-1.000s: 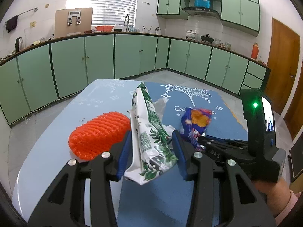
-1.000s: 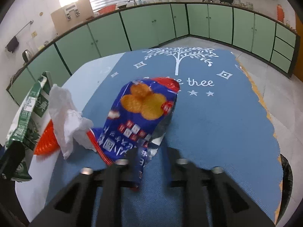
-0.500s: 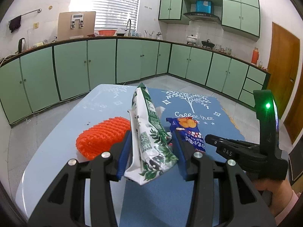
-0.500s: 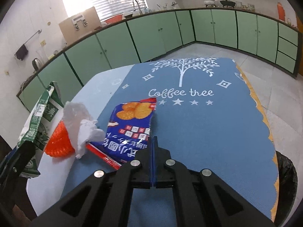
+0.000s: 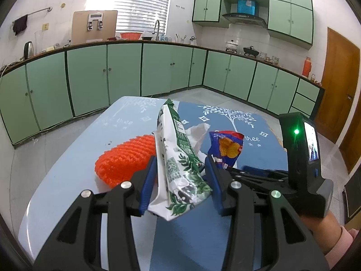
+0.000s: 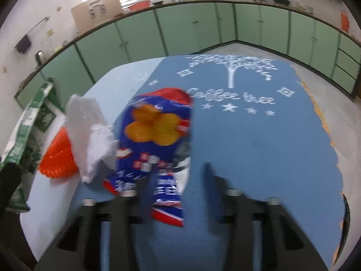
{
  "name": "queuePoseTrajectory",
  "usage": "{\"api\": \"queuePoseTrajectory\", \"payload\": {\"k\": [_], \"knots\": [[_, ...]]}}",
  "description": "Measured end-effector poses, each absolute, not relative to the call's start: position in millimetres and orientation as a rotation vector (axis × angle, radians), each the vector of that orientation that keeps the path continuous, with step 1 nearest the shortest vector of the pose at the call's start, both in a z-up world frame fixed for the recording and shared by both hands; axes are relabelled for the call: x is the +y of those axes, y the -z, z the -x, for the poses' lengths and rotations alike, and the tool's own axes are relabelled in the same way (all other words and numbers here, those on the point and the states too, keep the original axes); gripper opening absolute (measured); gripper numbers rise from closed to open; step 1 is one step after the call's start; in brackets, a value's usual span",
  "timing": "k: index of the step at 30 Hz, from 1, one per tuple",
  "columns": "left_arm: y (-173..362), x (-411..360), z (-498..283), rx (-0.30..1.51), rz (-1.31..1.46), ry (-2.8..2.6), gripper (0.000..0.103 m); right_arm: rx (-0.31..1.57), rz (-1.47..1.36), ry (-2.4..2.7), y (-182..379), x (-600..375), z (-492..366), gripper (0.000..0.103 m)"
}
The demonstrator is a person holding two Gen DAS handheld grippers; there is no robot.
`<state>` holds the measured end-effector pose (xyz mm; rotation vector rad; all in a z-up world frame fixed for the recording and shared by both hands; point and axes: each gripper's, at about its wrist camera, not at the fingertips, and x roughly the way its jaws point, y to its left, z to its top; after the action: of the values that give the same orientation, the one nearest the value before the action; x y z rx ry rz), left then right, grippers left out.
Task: Collect trash
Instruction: 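Lift the chip bag off the mat with the right gripper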
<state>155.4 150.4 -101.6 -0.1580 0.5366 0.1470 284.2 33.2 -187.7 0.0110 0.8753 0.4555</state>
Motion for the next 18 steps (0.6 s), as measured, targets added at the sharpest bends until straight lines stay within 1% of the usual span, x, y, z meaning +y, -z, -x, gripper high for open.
{"api": "queuePoseTrajectory", "payload": {"k": [1,3,15,16,17,18], "knots": [[102,151,-156,0.537,0.158,-0.147,0.042,0.877,-0.002,-0.458,189,35,-284,0.016],[101,150,-156,0.536,0.155,-0.149,0.042,0.878,0.014,-0.472,190,38,-282,0.000],[100,149,-156,0.536,0.150,-0.149,0.042,0.824,-0.036,-0.536,172,23,-261,0.001],[100,149,-156,0.535,0.148,-0.150,0.042,0.812,-0.043,-0.543,169,20,-258,0.005],[100,148,-155,0.534,0.145,-0.152,0.042,0.801,-0.044,-0.563,165,19,-253,0.020],[100,149,-155,0.533,0.142,-0.154,0.042,0.796,-0.035,-0.579,162,18,-249,0.040]]}}
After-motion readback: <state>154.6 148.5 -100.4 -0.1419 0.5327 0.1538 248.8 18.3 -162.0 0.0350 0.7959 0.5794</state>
